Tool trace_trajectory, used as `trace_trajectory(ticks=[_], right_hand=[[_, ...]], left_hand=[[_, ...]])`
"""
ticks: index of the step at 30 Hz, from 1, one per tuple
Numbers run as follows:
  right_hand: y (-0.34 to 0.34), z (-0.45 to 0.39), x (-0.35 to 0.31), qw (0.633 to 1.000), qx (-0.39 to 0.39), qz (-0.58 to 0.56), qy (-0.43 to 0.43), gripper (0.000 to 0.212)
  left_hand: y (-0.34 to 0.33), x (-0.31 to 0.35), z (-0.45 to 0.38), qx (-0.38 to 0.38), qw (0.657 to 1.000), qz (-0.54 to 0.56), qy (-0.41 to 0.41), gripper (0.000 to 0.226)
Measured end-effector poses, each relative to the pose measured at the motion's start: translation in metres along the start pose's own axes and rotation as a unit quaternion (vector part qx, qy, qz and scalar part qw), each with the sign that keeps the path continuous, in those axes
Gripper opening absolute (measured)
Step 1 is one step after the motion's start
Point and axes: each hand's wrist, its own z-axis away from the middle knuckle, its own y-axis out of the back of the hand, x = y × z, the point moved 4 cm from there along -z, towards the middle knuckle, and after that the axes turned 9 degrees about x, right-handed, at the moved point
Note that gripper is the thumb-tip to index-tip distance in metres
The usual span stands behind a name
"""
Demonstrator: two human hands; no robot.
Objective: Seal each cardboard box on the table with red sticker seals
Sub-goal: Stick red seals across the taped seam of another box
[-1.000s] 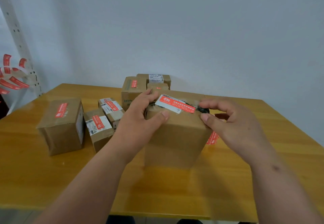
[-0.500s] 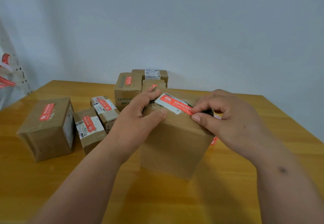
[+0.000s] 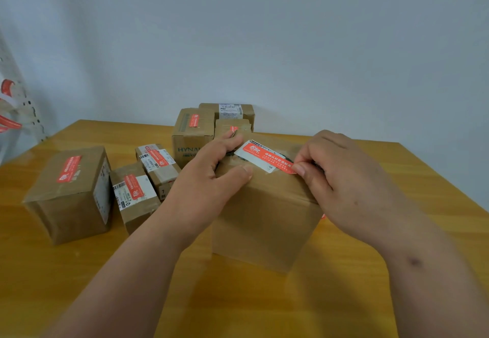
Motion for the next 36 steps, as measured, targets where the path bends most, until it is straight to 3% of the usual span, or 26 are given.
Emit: trace_trajectory(ticks=[8,13,18,23,31,36], right_hand=[[0.004,0.004,0.007,0.994,-0.014,-0.090,-0.053,0.009],[0.001,-0.001,0.008,0.994,-0.010,-0.080,-0.071,0.005],[0.000,-0.003,0.002,1.000,-0.006,-0.003,-0.001,0.010],[-0.003,-0.003,-0.005,0.999,-0.001,0.039,0.014,0.015],[-0.002,-0.005,-0.006,0.999,-0.026,0.040,-0.019,0.024],[0.004,-0.003,-0.001,0.999,-0.014,-0.007,-0.047,0.016]], left_hand=[[0.000,0.000,0.001,-0.004,1.000,0.001,0.002,0.048],[0.000,0.002,0.001,-0.005,1.000,-0.005,0.003,0.049],[0.000,0.002,0.000,-0.008,1.000,-0.009,0.002,0.050],[0.001,0.003,0.000,-0.005,1.000,-0.011,0.001,0.050],[0.000,0.003,0.000,-0.003,1.000,-0.013,0.001,0.049],[0.001,0.002,0.001,-0.003,1.000,-0.011,0.003,0.048]])
